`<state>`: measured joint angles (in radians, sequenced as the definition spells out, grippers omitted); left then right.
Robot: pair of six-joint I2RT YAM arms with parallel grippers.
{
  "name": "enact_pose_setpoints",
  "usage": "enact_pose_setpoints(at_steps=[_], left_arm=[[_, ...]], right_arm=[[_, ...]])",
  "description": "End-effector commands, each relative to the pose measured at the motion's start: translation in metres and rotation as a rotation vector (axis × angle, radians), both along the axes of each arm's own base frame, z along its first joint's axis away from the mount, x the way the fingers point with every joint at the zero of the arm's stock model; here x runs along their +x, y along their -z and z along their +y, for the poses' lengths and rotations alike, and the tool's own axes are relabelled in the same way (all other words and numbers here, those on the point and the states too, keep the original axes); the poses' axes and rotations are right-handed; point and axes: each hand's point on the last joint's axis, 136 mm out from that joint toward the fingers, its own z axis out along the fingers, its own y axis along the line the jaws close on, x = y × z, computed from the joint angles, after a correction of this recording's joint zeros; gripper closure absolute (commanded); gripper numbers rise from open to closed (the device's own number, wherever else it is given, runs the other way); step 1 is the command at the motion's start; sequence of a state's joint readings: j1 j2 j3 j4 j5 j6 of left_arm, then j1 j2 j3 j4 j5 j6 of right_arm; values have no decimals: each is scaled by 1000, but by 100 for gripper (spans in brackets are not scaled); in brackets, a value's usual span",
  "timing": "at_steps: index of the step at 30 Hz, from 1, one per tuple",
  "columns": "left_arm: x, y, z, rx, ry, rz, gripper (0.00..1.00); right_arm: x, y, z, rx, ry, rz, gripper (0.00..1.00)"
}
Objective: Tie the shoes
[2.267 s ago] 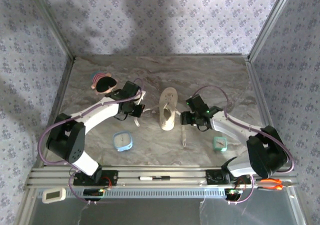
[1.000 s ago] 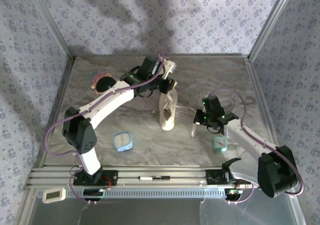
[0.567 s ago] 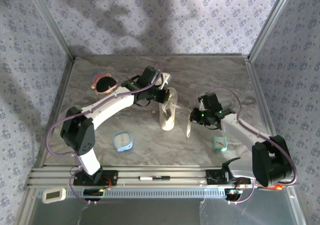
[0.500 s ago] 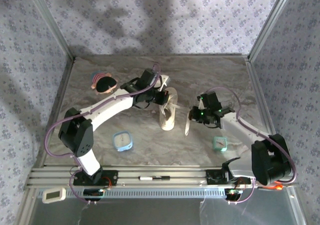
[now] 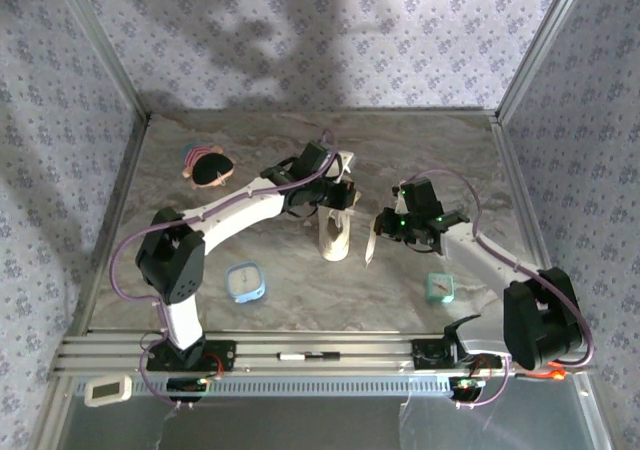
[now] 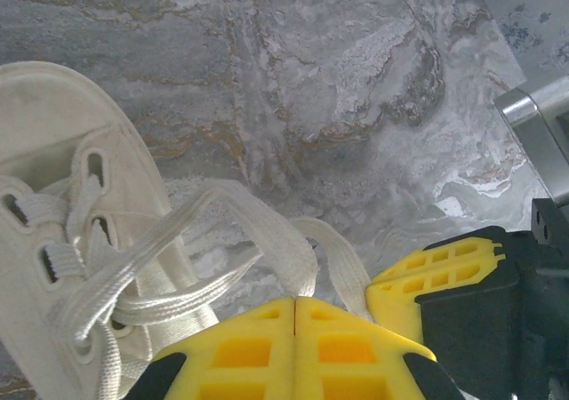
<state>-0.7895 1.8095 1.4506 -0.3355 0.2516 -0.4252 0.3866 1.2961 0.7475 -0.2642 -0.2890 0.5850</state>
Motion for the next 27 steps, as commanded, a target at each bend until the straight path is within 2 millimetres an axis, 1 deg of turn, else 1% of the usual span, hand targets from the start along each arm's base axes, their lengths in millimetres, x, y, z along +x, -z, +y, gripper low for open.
enact_pose_setpoints(at_steps=[1,6,10,11,13,16,18,20,22,25,27], left_arm=[[-5,0,-15,-34,22,18,100],[-12,4,-26,-35,51,26,100],[-12,4,-27,-23,64,23,100],[-12,2,-28,-20,74,16,97],[-13,-4,-26,7,109,-12,85],[-16,-17,-19,42,171,-69,76],[-18,-28,-16,44,216,-100,68],[-19,-36,-10,54,244,-125,63],[-15,-39,-1,70,258,-151,61],[-6,-39,15,97,270,-178,61],[-8,-41,19,81,318,-223,61]], right_arm=[[-8,2,-1,11,0,18,100],[-11,9,-4,5,3,36,100],[-11,11,-5,7,12,41,100],[-12,12,-5,6,12,42,100],[-13,14,-7,-6,12,45,100],[-15,19,-12,-31,14,48,100],[-14,22,-14,-35,18,53,100],[-14,24,-14,-34,19,59,100],[-13,22,-14,-26,21,60,100],[-13,17,-10,4,24,63,100],[-12,12,-7,26,25,66,100]])
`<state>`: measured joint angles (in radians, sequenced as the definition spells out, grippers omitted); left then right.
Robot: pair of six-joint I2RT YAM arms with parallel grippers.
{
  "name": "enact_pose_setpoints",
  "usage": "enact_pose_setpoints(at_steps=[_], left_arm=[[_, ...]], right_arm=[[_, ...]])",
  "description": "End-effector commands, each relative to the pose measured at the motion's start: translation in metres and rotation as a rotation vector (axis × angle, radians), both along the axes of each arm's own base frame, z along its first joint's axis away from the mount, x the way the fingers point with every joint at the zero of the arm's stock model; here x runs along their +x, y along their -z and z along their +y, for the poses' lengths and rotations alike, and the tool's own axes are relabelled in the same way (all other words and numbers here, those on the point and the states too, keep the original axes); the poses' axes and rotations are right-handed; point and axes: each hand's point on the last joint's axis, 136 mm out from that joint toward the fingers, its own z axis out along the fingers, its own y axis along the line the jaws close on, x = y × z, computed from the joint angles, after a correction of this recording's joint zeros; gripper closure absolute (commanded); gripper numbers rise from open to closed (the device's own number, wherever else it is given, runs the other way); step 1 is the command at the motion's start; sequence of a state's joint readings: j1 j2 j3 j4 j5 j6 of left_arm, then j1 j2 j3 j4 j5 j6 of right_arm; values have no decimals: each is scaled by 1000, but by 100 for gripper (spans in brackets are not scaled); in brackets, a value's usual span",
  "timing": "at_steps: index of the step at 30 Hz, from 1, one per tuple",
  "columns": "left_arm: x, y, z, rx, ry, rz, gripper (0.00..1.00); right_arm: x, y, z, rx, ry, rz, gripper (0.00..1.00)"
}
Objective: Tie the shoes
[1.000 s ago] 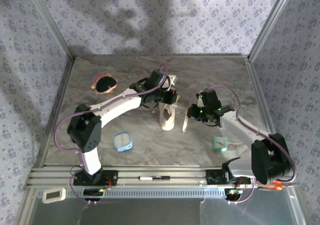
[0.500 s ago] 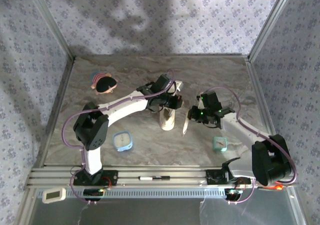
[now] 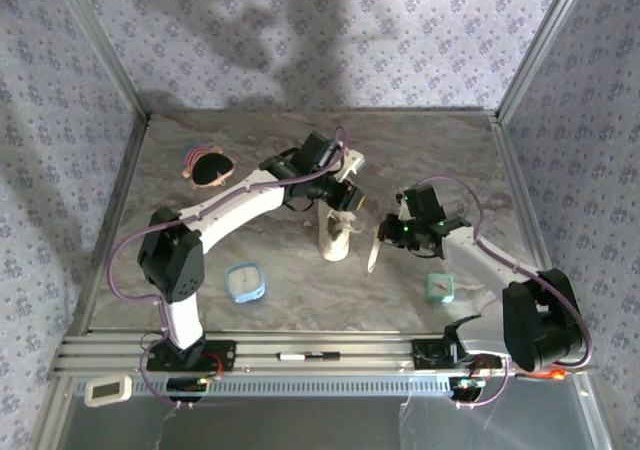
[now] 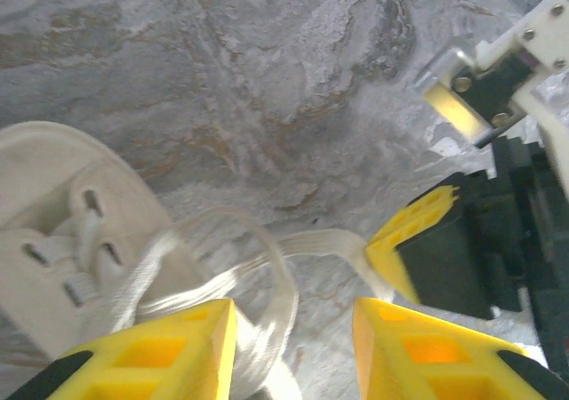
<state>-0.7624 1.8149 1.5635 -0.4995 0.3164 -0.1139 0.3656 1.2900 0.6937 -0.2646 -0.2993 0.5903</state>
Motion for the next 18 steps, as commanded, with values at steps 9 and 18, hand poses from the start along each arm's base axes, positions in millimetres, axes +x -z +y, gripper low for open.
enact_pose_setpoints(at_steps=[9,18], left_arm=[[-63,-9,12,-146,455,-524,54],[-99,25,-23,-72,374,-619,47]], right_arm=[[-3,-15,5,153,110,116,100],[1,-28,10,235,191,127,100]])
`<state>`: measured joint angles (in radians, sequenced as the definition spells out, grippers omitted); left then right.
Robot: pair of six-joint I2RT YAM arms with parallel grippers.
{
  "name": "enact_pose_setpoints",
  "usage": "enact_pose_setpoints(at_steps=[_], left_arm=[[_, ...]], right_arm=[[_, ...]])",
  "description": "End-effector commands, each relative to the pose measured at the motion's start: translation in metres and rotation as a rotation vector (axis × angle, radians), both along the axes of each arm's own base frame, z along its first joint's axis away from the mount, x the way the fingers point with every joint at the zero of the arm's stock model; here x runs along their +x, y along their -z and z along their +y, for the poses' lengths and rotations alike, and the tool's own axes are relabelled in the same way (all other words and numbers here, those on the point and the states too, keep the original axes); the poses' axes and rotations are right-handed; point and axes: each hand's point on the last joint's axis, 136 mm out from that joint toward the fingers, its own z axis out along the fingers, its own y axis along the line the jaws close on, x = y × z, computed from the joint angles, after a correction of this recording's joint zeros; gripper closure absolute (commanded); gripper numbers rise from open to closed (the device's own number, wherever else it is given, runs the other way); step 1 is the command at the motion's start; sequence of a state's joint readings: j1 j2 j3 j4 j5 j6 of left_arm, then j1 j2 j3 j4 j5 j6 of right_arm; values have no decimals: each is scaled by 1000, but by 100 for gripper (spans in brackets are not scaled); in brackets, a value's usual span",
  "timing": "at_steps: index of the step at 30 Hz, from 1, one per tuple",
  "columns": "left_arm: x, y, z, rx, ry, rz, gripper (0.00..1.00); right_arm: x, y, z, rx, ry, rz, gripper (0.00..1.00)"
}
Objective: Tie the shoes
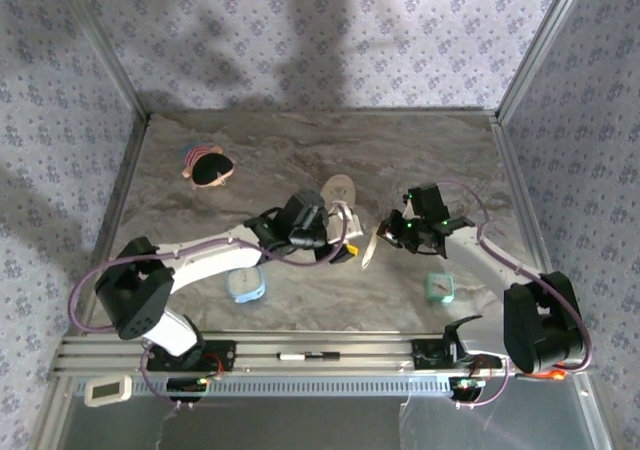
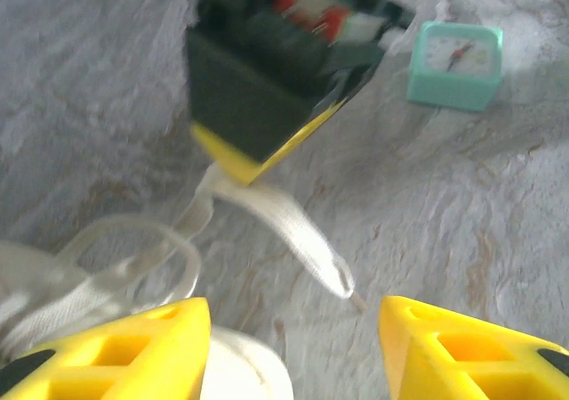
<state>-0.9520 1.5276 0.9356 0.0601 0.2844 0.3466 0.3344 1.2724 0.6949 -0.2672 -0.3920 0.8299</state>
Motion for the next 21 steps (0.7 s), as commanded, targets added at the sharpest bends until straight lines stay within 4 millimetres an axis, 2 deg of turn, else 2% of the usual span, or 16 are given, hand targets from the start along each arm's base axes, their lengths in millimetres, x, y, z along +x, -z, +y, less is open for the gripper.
enact_pose_setpoints(at_steps=[1,7,14,18,21], left_arm=[[6,-11,-19,-93,-94,-106,47],[16,18,-18,-93,-240,-38,47],[19,47,-20,-46,-274,19,46],[23,54,-27,-68,-282,28,45],[28,52,-35,-105,-284,19,44]], right_arm=[[4,-19,6,61,44,-5,100],[1,-29,7,74,51,-10,100],[-1,-39,5,89,64,-27,100],[-6,-42,6,100,68,-25,100],[-9,-41,6,108,72,-18,100]])
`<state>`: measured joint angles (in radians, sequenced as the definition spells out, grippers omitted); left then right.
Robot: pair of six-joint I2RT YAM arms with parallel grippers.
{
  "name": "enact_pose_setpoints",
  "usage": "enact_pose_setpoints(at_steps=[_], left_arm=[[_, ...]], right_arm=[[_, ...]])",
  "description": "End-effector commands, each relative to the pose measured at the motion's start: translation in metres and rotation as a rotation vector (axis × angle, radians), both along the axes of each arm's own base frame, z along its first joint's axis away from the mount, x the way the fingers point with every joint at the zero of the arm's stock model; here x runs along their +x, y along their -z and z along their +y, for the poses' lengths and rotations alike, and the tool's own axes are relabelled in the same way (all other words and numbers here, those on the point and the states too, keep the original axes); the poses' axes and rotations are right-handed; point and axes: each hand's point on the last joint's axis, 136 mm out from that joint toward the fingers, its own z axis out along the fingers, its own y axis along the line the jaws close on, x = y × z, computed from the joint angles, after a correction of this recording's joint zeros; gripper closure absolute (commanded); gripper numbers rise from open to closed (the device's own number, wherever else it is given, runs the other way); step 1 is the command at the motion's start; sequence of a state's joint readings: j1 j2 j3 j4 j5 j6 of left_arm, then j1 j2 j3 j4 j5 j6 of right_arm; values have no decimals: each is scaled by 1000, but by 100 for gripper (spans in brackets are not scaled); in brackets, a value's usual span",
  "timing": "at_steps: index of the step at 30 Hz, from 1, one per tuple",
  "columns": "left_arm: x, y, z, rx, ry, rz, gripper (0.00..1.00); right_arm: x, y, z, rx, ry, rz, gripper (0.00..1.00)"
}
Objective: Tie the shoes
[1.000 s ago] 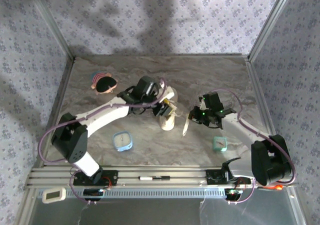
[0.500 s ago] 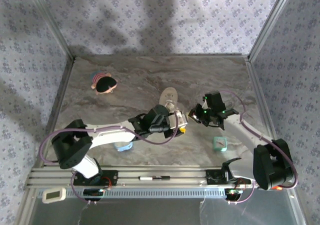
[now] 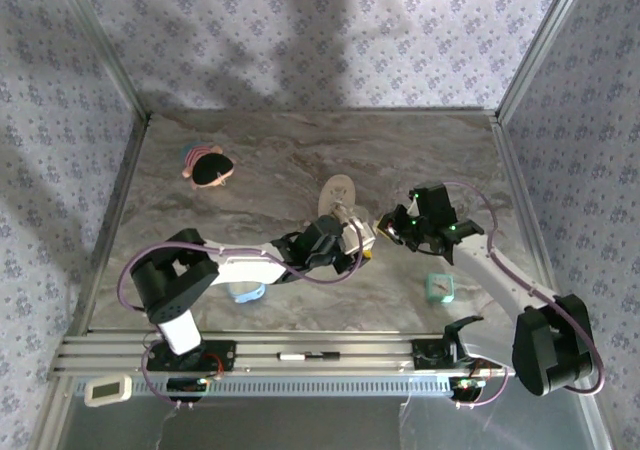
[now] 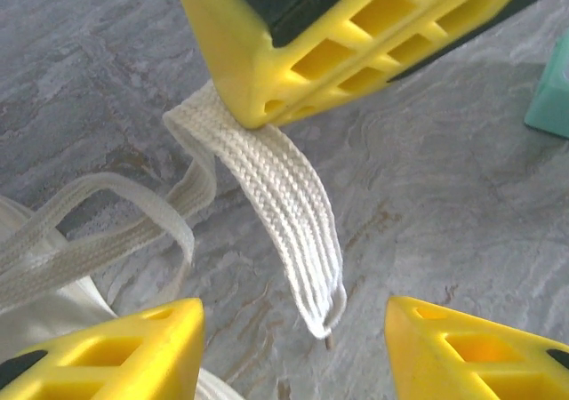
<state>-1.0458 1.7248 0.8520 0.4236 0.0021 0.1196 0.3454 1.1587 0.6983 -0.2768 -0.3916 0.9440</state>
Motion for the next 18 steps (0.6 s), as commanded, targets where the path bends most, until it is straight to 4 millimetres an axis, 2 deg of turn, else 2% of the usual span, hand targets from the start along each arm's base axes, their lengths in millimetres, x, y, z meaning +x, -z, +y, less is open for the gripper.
enact_pose_setpoints(at_steps=[1,5,7,8,10,12,13,15,18], left_arm=[[8,-1,-13,-58,-22,7,43],[15,4,-17,-58,-42,-2,44],[17,6,-14,-56,-59,-12,50],[17,3,-11,-57,-64,-20,57],[16,-7,-2,-58,-71,-47,85],[14,-18,9,-43,-63,-73,99],[13,-22,14,-25,-50,-81,100],[11,-28,23,2,-8,-71,100],[13,-32,37,28,52,-44,100]], right_arm=[[-7,-7,2,29,4,21,100],[-9,-10,3,49,13,17,100],[-9,-13,3,56,18,9,100],[-8,-14,3,57,19,5,100],[-7,-15,2,55,23,0,100],[-7,-15,1,50,21,-4,100],[-7,-14,1,43,17,-6,99],[-9,-11,-1,24,6,-6,89],[-12,-7,-5,-16,-30,-13,64]])
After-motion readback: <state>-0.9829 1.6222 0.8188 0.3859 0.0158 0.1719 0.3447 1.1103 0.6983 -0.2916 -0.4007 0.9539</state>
